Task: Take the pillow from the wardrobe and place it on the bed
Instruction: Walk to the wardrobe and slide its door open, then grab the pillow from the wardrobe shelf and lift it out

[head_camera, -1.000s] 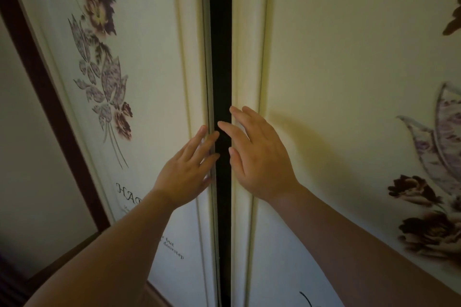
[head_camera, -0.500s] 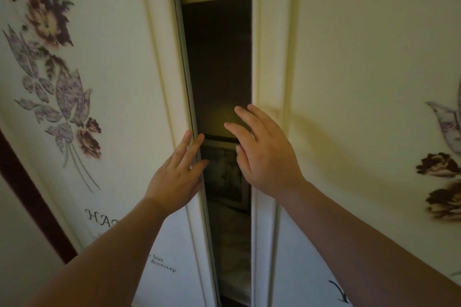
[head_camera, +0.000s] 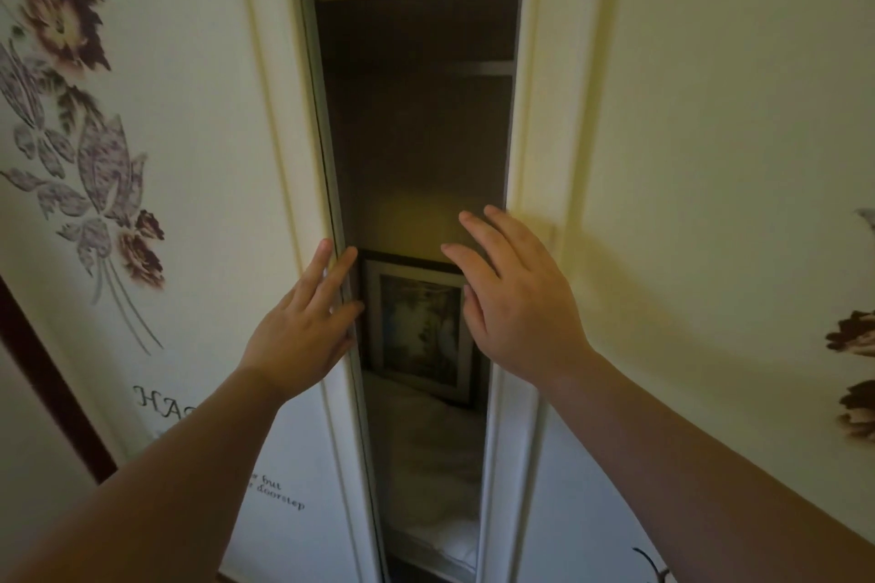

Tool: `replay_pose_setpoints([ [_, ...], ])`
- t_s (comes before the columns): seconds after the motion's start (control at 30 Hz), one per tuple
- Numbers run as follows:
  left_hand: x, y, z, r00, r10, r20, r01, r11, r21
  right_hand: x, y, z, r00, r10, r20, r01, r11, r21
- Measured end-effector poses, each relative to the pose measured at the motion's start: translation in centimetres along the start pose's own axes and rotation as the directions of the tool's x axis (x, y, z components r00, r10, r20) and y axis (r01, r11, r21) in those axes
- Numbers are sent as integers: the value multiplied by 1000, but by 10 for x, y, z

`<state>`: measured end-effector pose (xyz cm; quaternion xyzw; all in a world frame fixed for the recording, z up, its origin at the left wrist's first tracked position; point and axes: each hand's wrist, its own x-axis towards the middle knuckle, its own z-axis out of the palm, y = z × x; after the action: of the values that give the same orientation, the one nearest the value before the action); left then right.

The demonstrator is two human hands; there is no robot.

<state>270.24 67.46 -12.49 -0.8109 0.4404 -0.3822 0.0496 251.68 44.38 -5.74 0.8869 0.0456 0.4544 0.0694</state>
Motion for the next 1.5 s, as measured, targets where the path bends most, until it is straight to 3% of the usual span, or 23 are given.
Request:
replay_pose_setpoints([
  [0.27,-8,-26,12,1000,-10,28,9,999,39,4,-12,16,996,-39,84,35,999,41],
  [0.77,-26,-97,33,999,-14,33,12,999,53,24,-36,64,940,164,298,-134,984,-116],
  [1.0,-35,-130,43,998,-41,44,34,989,141,20,-42,83,911,203,358,-154,975,-160],
  [1.5,-40,-118,51,990,-102,100,79,975,206,11,-49,107,881,249,402,-209,968,-142],
])
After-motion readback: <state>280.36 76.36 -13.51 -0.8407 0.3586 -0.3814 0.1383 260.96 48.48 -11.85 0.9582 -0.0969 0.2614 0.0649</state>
